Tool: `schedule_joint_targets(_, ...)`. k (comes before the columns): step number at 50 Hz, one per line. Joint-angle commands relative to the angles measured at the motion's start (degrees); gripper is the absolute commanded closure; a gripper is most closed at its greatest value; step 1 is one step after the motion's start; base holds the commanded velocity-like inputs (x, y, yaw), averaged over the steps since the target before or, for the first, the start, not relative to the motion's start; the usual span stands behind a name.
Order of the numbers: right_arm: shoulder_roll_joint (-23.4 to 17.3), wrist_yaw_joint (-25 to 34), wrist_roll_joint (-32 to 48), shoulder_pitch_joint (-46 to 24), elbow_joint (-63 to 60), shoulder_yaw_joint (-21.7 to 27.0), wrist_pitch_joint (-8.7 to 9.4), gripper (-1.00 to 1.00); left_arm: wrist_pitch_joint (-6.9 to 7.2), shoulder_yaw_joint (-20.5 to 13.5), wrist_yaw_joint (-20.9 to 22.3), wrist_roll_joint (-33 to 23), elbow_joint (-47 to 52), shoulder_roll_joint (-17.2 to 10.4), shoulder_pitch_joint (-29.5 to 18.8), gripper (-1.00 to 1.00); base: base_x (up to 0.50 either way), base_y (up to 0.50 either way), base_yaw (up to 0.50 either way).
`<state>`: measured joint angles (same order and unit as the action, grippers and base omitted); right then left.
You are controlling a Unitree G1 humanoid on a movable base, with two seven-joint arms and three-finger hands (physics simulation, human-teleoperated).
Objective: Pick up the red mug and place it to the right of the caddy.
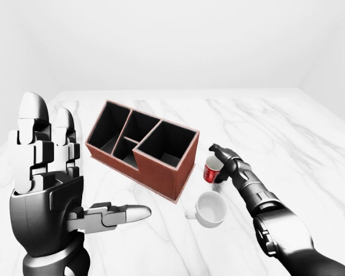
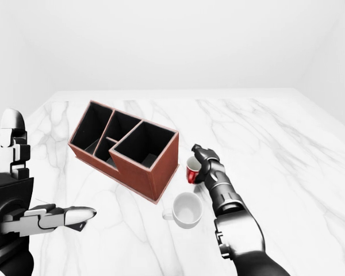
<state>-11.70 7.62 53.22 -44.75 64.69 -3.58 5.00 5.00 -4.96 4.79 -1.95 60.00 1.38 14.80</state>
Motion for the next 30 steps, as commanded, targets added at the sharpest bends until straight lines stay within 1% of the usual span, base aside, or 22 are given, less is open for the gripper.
schedule_joint_targets(1, -0.31, -1.15, 1.93, -0.78, 4.45, -0.32, 0.0, -1.0, 0.0, 0.17, -1.02, -0.27, -4.08, 0.16, -1.55, -1.0, 0.0, 0.0, 0.0)
schedule_joint_targets(4, -0.26, -0.6, 1.92, -0.19, 3.62, -0.37, 0.0, -1.0, 0.0, -0.12, -0.96, -0.05, -4.28, 0.2, -1.64, -1.0, 0.0, 0.0, 0.0)
schedule_joint_targets(7, -0.45, -0.13, 2.12, 0.06, 2.98, -0.45, 0.0, -1.0, 0.0, 0.46, -1.14, -0.44, -4.28, 0.18, -1.48, -1.0, 0.0, 0.0, 0.0)
schedule_joint_targets(10, -1.14, 0.99, 2.46, 0.53, 1.48, -0.38, 0.0, -1.0, 0.0, 0.2, -1.09, -0.23, -4.08, 0.13, -1.72, -1.0, 0.0, 0.0, 0.0)
schedule_joint_targets(14, -2.51, 4.05, 3.46, 1.74, -3.04, -0.11, 0.0, -1.0, 0.0, 0.81, -1.28, -0.52, -4.47, 0.15, -1.42, -1.0, 0.0, 0.0, 0.0)
schedule_joint_targets(18, -4.99, 10.87, 5.02, 2.46, -12.34, 1.34, 0.0, -1.0, 0.0, 1.21, -1.41, -0.69, -4.7, 0.08, -1.34, -1.0, 0.0, 0.0, 0.0)
schedule_joint_targets(19, -5.28, 11.83, 5.4, 2.52, -13.51, 1.72, 0.0, -1.0, 0.0, 1.33, -1.43, -0.72, -4.94, 0.08, -1.18, -1.0, 0.0, 0.0, 0.0)
schedule_joint_targets(20, -5.83, 12.69, 5.49, 2.2, -14.47, 2.37, 0.0, -1.0, 0.0, 1.66, -1.41, -0.78, -6.66, 0.27, -0.01, -1.0, 0.0, 0.0, 0.0)
schedule_joint_targets(21, -6.87, 13.83, 5.81, 1.7, -15.92, 3.0, 0.0, -1.0, 0.0, 1.8, -1.46, -0.86, -6.36, 0.18, 0.0, -1.0, 0.0, 0.0, 0.0)
schedule_joint_targets(23, -7.6, 14.63, 5.88, 1.12, -16.44, 3.81, 0.0, -1.0, 0.0, 1.42, -1.49, -0.68, -4.71, -0.06, -1.24, -1.0, 0.0, 0.0, 0.0)
schedule_joint_targets(30, -11.49, 16.73, 5.05, -2.42, -16.19, 5.92, 0.0, -1.0, 0.0, 1.96, -1.71, -1.04, -5.79, -0.13, -1.22, -1.0, 0.0, 0.0, 0.0)
